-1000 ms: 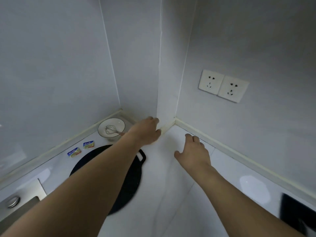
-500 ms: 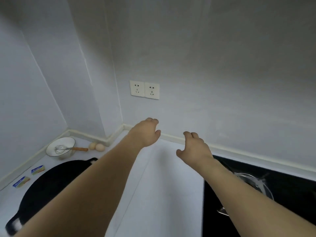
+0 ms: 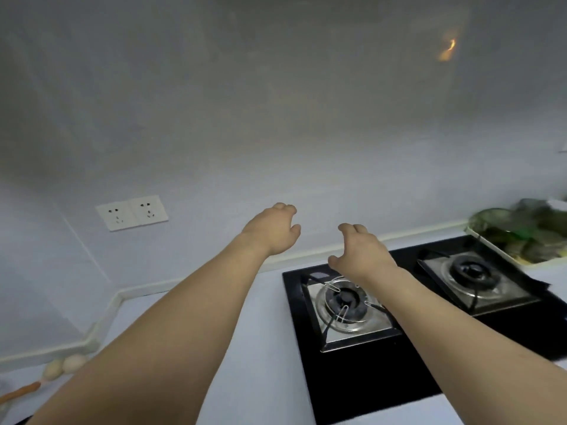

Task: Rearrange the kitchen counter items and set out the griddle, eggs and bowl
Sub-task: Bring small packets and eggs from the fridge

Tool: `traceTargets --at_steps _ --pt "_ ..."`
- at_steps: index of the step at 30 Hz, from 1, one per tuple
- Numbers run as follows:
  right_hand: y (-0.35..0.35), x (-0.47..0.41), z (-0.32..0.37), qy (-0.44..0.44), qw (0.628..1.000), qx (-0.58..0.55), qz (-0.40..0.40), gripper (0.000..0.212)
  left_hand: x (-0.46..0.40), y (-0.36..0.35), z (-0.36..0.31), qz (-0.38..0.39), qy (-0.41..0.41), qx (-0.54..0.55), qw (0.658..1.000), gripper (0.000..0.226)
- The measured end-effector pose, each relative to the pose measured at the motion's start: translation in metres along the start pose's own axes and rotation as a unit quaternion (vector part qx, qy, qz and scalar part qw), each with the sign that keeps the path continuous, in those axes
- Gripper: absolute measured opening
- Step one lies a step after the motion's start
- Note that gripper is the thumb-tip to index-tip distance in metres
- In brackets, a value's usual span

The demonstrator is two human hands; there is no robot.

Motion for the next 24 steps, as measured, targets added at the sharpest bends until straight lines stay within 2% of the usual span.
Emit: traceTargets --at_steps 3,10,24 --pt "0.023 0.000 -0.045 -0.026 0.999 -0.006 -0.017 0.069 -0.028 -0.003 -0.035 -0.004 -0.028 -0.001 1.000 0.049" --pt "0.093 0.006 -0.178 -0.117 0.991 0.008 -0.061 0.065 -0.101 -0.012 -0.166 -0.008 -0.114 0.024 0.993 0.050" --pt "0.211 0.067 -0.433 -0.289 0.946 0.019 -0.147 0.063 -0.202 -0.049 -0.469 -0.014 -0.300 0.064 0.952 0.045"
Point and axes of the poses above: each hand's wrist, its own x-axis away from the middle knuckle, its own y-axis out of the back of the hand, z = x × y, the point moved 1 cm from there along -x, towards the middle knuckle, and after that the axes turned 15 degrees about -y, right-handed, at the moved point
